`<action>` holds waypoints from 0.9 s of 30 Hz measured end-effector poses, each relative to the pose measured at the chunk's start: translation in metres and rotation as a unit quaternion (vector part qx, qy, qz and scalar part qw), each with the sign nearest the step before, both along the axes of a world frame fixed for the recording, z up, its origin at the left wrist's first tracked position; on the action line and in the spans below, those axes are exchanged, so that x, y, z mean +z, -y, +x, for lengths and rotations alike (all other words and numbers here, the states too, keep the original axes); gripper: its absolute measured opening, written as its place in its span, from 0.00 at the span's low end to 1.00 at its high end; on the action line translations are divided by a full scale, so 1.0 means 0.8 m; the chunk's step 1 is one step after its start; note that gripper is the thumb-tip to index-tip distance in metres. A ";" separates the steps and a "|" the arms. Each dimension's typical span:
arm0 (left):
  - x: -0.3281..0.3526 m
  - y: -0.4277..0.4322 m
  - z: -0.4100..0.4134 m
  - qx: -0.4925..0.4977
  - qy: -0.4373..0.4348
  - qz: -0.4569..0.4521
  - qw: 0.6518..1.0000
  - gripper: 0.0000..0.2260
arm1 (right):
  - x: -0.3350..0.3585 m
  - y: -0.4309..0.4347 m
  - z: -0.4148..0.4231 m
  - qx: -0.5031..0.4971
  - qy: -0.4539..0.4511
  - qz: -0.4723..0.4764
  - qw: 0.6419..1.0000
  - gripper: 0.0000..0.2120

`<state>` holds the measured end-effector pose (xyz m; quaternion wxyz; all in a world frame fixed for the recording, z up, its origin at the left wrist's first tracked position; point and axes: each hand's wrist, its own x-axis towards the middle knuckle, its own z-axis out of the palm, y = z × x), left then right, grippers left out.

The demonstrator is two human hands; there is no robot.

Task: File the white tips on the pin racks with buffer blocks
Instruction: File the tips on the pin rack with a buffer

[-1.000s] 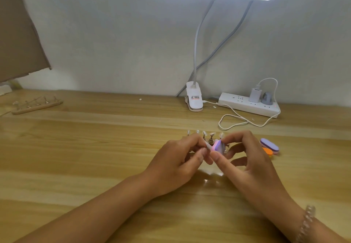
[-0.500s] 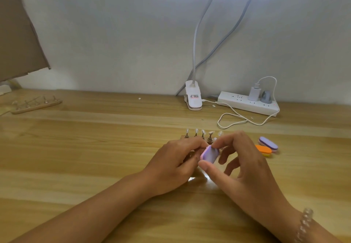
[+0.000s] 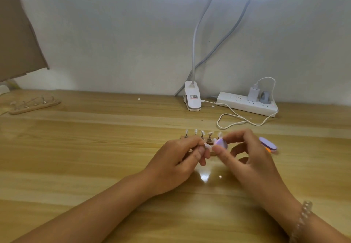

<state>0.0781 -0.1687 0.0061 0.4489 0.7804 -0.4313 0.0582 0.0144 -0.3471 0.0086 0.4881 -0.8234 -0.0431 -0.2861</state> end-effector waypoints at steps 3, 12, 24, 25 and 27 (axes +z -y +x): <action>0.001 -0.001 -0.001 -0.007 -0.030 -0.013 0.999 0.09 | 0.000 0.005 0.001 -0.034 0.015 0.045 0.998 0.15; -0.001 -0.002 0.001 0.002 0.027 0.025 0.999 0.07 | 0.004 -0.008 -0.005 0.015 0.020 -0.060 0.998 0.18; -0.001 -0.001 0.004 0.027 0.060 -0.005 0.998 0.05 | 0.002 -0.014 -0.008 0.046 0.034 -0.069 0.996 0.17; -0.001 0.000 0.003 0.023 0.060 -0.008 0.998 0.06 | 0.001 -0.015 -0.008 0.049 0.038 -0.074 0.995 0.17; -0.002 0.000 0.004 0.021 0.056 -0.018 0.998 0.07 | 0.001 -0.018 -0.010 0.053 0.044 -0.077 0.995 0.17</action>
